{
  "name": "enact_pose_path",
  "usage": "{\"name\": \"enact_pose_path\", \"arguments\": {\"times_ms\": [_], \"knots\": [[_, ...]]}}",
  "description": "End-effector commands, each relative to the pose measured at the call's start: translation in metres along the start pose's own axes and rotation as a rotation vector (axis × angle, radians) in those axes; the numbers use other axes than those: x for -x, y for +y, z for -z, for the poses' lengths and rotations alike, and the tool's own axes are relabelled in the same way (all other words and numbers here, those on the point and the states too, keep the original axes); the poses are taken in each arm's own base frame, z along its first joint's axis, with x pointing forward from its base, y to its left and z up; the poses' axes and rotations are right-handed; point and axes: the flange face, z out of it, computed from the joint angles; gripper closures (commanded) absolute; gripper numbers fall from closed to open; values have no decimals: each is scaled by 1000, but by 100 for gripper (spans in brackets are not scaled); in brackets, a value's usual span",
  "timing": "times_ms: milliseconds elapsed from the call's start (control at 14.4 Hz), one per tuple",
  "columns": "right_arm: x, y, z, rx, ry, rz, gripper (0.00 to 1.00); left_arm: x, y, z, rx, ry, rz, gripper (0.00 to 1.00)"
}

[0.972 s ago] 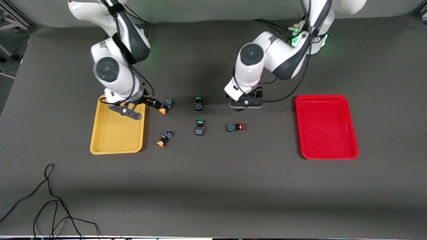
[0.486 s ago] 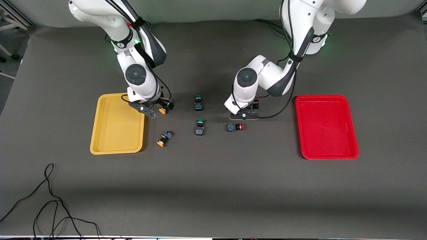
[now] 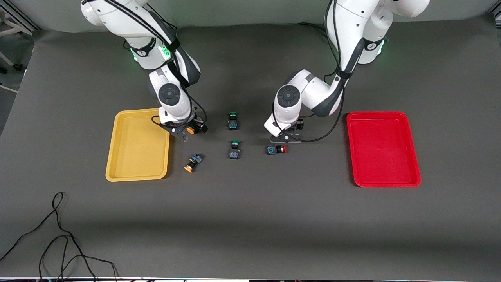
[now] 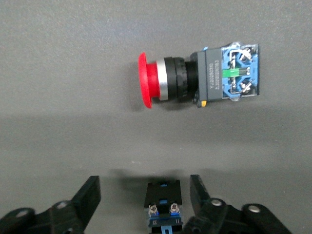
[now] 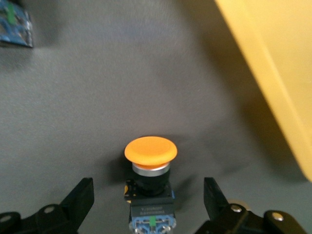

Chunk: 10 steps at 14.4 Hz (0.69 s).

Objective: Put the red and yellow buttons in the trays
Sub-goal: 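Grasp the yellow button with the right gripper while the left grasps red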

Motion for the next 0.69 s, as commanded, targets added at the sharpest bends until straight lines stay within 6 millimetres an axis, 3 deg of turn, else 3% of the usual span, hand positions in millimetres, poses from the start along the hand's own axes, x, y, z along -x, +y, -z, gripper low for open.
{"name": "enact_pose_path", "arguments": {"times_ms": [0, 139, 417, 486, 625], "knots": [[4, -5, -1, -13, 6, -27, 0, 7, 5, -4, -7, -5, 18, 43], [5, -5, -1, -10, 5, -27, 7, 14, 13, -8, -12, -7, 51, 56], [5, -5, 1, -12, 5, -18, 47, 19, 17, -11, -19, -15, 83, 90], [4, -5, 2, -13, 5, -16, 54, 17, 17, -8, -16, -12, 86, 91], [4, -5, 5, -16, 6, -13, 65, -1, 15, 16, -1, -2, 108, 92]]}}
